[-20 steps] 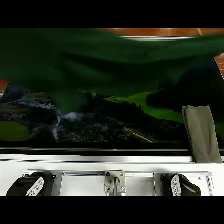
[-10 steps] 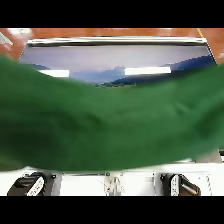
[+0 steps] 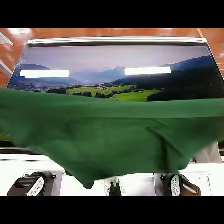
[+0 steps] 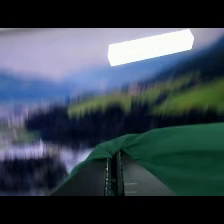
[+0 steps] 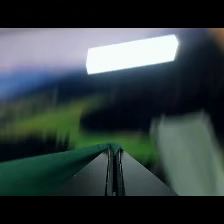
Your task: Fold the shirts.
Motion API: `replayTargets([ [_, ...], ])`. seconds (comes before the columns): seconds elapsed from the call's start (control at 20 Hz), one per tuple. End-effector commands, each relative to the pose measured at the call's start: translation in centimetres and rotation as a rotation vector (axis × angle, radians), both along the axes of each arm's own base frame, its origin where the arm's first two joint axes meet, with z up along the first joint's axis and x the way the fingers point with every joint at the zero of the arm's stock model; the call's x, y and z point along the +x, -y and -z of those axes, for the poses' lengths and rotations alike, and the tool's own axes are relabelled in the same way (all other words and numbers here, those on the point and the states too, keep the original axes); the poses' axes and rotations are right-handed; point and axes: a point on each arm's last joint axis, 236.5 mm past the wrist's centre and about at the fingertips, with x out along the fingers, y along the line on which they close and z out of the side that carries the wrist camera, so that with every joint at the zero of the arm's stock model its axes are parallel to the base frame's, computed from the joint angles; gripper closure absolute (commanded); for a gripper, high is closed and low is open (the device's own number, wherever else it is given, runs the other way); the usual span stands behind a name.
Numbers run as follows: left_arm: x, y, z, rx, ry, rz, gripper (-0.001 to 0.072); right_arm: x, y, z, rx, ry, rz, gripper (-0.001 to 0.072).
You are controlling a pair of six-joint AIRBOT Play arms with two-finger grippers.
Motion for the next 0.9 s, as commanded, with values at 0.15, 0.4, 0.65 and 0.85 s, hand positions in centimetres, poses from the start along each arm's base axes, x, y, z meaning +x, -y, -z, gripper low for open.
replayTargets([
  [0.15,10.6,-1.6,16.7,-0.029,-0.402,-0.043,0.0673,6.6,2.4,16.6,0.286,-0.451,-0.050,0.0651],
  [0.4,21.1,-0.5,24.2,-0.126,-0.413,-0.018,0.0673,21.2,-0.7,22.2,0.284,-0.321,-0.108,0.0651],
  [0.65,29.6,-1.0,27.1,-0.240,-0.255,-0.100,0.0673,33.3,-4.0,25.3,0.281,-0.033,-0.083,0.0650],
  [0.85,32.9,-0.5,29.8,-0.271,-0.214,-0.136,0.0672,37.0,-6.4,30.2,0.239,0.008,-0.108,0.0650],
])
